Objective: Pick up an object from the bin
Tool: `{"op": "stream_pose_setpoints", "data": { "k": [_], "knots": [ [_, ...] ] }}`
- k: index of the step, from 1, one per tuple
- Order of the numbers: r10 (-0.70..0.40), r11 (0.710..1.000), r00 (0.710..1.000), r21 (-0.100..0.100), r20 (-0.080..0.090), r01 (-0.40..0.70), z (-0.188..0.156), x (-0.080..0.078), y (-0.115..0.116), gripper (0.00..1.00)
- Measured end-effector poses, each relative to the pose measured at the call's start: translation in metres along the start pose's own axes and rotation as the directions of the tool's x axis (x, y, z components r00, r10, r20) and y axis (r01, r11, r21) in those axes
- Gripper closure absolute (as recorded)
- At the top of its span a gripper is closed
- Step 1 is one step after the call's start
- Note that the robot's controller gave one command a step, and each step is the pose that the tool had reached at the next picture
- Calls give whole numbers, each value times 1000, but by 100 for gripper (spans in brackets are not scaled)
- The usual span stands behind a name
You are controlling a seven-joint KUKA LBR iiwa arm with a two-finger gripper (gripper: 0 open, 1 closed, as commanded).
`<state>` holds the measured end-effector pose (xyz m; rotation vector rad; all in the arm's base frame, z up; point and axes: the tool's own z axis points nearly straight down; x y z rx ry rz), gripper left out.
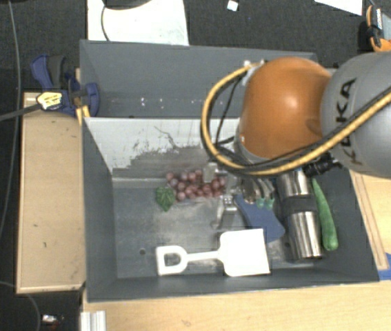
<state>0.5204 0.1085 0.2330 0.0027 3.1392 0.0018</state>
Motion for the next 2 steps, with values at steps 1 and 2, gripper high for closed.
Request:
{"op": "stream_pose_setpoints", "data": {
  "k": [1, 2],
  "knots": [
    [-205, 979, 979, 0, 3, 205, 113, 30, -9, 0],
    [-493, 870, 870, 3, 10, 493, 73, 37, 6, 0]
  ]
}}
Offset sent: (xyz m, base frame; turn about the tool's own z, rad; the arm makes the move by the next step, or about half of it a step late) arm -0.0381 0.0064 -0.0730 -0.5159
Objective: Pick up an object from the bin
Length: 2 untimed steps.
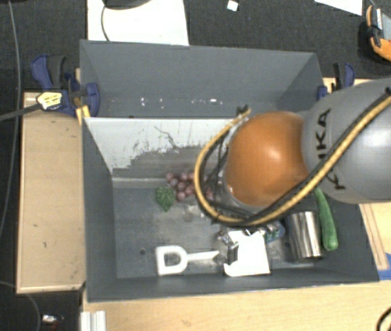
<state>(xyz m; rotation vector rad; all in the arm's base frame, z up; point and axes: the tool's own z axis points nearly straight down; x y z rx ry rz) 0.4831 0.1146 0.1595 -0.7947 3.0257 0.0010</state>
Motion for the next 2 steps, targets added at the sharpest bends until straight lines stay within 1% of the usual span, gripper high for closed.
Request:
{"op": "stream_pose_setpoints", "data": {
  "k": [1, 2],
  "knots": [
    [102, 995, 995, -2, -12, -102, 56, 11, -12, 0],
    [-156, 988, 988, 4, 11, 156, 89, 6, -9, 0]
  ]
}}
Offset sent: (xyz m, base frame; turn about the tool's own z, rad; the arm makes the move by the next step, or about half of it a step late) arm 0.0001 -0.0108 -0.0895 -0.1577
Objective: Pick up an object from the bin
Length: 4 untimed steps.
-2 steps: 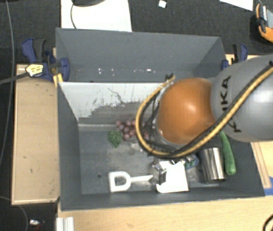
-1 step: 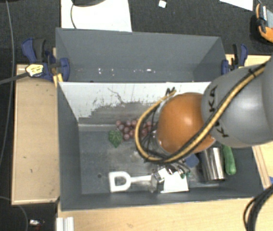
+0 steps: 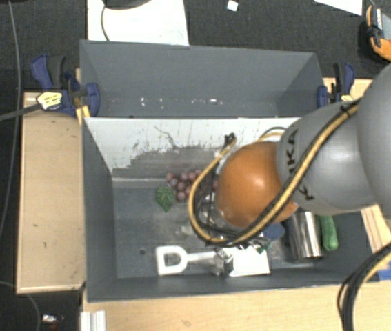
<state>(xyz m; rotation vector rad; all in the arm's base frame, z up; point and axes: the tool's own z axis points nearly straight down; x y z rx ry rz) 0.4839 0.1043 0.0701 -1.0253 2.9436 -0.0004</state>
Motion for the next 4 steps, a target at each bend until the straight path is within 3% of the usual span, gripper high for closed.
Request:
{"op": "stream_pose_setpoints", "data": {
  "k": [1, 3, 4],
  "knots": [
    [155, 988, 988, -4, -20, -156, 0, 36, -44, 100],
    [158, 987, 987, -5, -21, -158, -2, 36, -44, 100],
    [159, 987, 987, -6, -24, -159, -39, 36, -43, 100]
  ]
}}
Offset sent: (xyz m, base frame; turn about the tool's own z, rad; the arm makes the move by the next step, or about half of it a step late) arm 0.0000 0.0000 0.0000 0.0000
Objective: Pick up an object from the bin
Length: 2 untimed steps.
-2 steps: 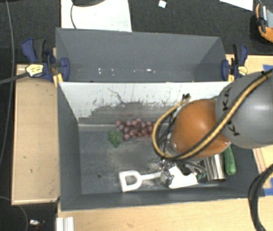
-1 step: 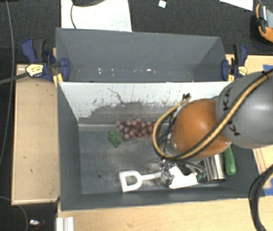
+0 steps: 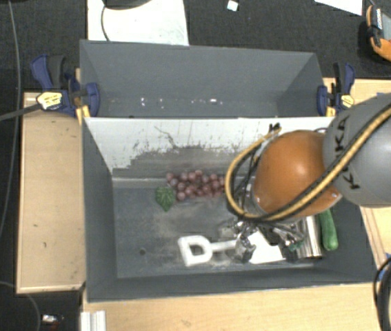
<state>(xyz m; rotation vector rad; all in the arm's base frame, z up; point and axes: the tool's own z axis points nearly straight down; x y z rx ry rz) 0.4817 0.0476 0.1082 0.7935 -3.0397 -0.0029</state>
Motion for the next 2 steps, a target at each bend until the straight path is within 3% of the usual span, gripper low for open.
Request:
{"op": "stream_pose_setpoints", "data": {
  "k": [1, 2],
  "knots": [
    [4, 1000, 1000, -1, -2, -4, -37, 0, 0, 100],
    [6, 1000, 1000, 1, 5, -6, -51, -1, 0, 100]
  ]
}}
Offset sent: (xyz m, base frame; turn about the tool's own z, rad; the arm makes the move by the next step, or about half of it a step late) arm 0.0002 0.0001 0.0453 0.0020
